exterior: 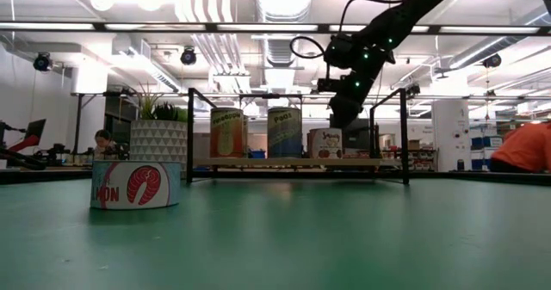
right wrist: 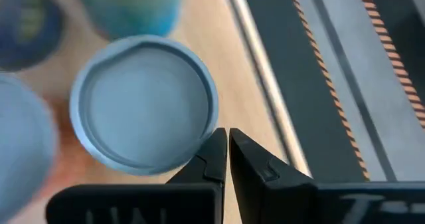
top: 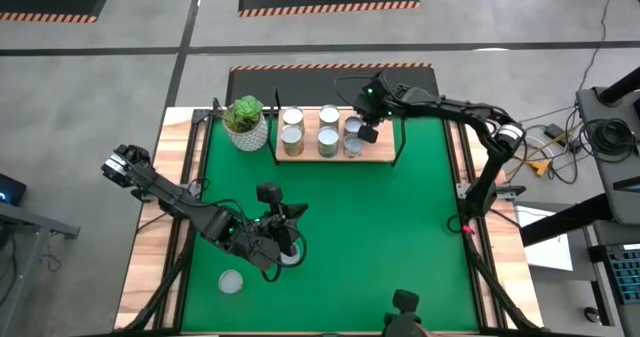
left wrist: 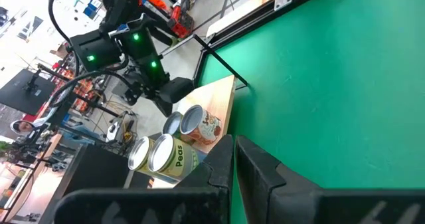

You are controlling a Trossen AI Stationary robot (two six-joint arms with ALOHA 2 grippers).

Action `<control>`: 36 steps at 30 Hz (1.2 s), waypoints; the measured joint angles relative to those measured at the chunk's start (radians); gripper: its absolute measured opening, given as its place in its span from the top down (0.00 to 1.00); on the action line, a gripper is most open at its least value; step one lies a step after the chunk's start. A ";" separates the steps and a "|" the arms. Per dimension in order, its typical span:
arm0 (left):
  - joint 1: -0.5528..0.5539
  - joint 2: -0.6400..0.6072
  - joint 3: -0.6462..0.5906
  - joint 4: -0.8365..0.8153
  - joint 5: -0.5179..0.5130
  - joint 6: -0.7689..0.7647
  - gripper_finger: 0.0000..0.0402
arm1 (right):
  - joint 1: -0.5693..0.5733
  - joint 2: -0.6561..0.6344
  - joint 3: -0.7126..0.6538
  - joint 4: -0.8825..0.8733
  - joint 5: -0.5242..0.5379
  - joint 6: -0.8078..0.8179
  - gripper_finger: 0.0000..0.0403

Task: Pick and place cans onto a shelf
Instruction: Put the canned sliced peaches on the shelf, then put the canned mushrooms on the shelf

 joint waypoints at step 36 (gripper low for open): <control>0.000 0.000 0.000 -0.001 0.000 -0.022 1.00 | 0.602 -0.385 -0.409 0.453 -0.075 0.322 0.98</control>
